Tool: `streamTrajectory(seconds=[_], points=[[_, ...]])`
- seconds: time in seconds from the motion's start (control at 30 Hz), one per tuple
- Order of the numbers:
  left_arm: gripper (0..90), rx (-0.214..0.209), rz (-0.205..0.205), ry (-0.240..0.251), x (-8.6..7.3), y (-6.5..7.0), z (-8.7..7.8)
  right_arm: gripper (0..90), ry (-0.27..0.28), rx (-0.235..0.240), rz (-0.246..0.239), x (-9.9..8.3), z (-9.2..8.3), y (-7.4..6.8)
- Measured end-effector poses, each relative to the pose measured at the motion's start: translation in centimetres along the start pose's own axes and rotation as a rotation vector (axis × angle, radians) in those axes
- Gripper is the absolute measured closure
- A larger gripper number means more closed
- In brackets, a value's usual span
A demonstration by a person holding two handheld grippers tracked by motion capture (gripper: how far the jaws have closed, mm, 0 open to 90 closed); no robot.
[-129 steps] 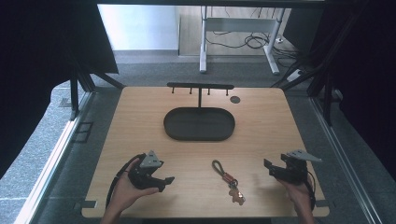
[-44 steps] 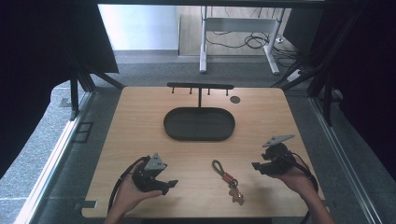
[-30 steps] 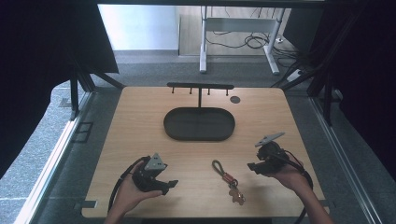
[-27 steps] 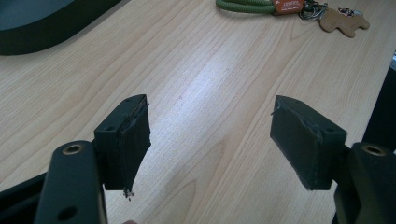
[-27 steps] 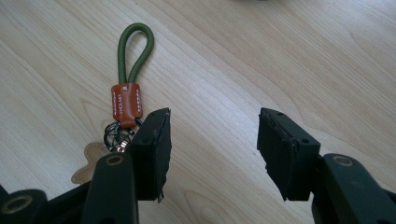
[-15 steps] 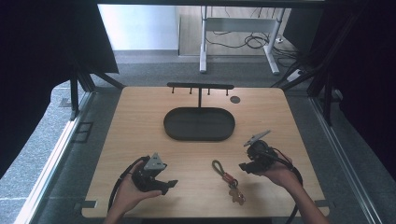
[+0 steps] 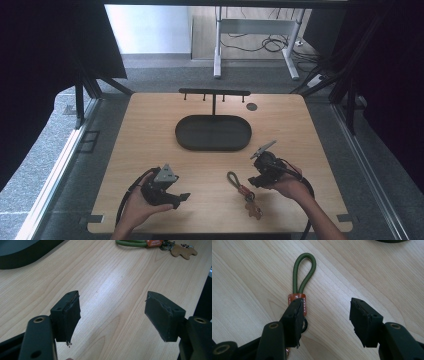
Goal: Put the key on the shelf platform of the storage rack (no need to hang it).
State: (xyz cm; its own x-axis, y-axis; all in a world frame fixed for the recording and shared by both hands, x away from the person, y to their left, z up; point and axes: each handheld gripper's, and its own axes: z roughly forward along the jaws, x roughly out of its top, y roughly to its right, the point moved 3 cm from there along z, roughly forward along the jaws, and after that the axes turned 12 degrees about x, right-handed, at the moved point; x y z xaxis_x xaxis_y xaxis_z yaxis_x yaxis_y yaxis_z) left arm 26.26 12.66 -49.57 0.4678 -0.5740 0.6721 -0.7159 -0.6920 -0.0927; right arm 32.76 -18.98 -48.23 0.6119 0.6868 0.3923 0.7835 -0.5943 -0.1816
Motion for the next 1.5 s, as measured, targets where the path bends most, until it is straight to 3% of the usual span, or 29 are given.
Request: streamTrajectory(seconds=[0.9,1.5], points=[[29.1,-0.009,0.013,-0.012,0.0,0.3,0.4,49.9,-0.098,0.044,-0.04,0.4,3.8,-1.9],[29.1,-0.009,0.011,-0.011,0.0,0.1,0.4,58.5,-0.158,0.045,-0.048,0.0,5.9,-2.1]])
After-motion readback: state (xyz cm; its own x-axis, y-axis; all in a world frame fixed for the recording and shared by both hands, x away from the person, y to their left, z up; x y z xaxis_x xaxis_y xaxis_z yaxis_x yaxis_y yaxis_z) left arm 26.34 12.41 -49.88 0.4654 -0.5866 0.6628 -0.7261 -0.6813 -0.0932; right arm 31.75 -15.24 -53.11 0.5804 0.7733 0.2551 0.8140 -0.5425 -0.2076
